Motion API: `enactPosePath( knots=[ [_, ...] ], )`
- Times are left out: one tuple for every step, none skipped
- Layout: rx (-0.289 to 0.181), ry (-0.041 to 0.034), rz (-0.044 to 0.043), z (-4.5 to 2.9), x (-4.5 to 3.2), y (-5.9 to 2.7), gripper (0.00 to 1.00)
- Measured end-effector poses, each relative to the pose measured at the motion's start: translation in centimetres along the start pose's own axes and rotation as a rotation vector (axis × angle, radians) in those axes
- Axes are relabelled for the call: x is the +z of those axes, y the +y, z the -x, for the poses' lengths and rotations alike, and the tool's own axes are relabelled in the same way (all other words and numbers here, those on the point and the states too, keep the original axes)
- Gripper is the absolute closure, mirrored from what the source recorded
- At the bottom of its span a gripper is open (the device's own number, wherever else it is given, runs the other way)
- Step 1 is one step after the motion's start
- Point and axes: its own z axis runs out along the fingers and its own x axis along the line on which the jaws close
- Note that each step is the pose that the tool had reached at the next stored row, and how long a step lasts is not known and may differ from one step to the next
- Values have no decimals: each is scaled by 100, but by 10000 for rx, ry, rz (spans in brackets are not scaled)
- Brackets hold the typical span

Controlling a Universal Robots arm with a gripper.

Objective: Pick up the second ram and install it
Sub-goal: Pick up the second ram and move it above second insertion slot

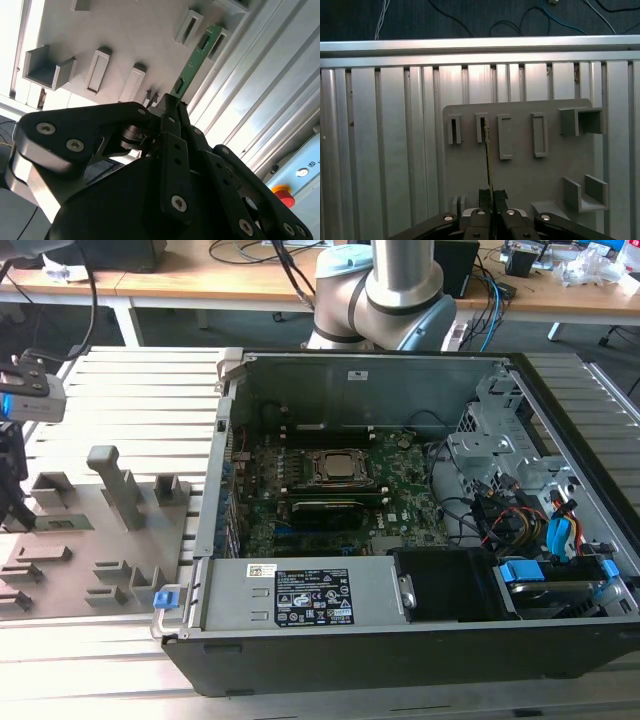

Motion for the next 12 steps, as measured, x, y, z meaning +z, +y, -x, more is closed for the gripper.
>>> enactPosePath(
  knots=[
    [0, 0, 1, 0, -14, 0, 86],
    [0, -1, 1, 1, -34, 0, 86],
    [1, 0, 1, 2, -56, 0, 86],
    [0, -1, 1, 2, -74, -1, 86],
    [0, -1, 1, 2, -93, -1, 86],
    [0, 0, 1, 3, -119, -1, 86],
    [0, -1, 0, 3, -137, -1, 86],
    [0, -1, 0, 3, -148, -1, 86],
    [0, -1, 1, 4, -168, -1, 86],
    [0, 0, 1, 5, -197, -1, 86],
    [0, -1, 0, 5, -210, -2, 86],
    [0, -1, 1, 5, -231, -2, 86]
  ],
)
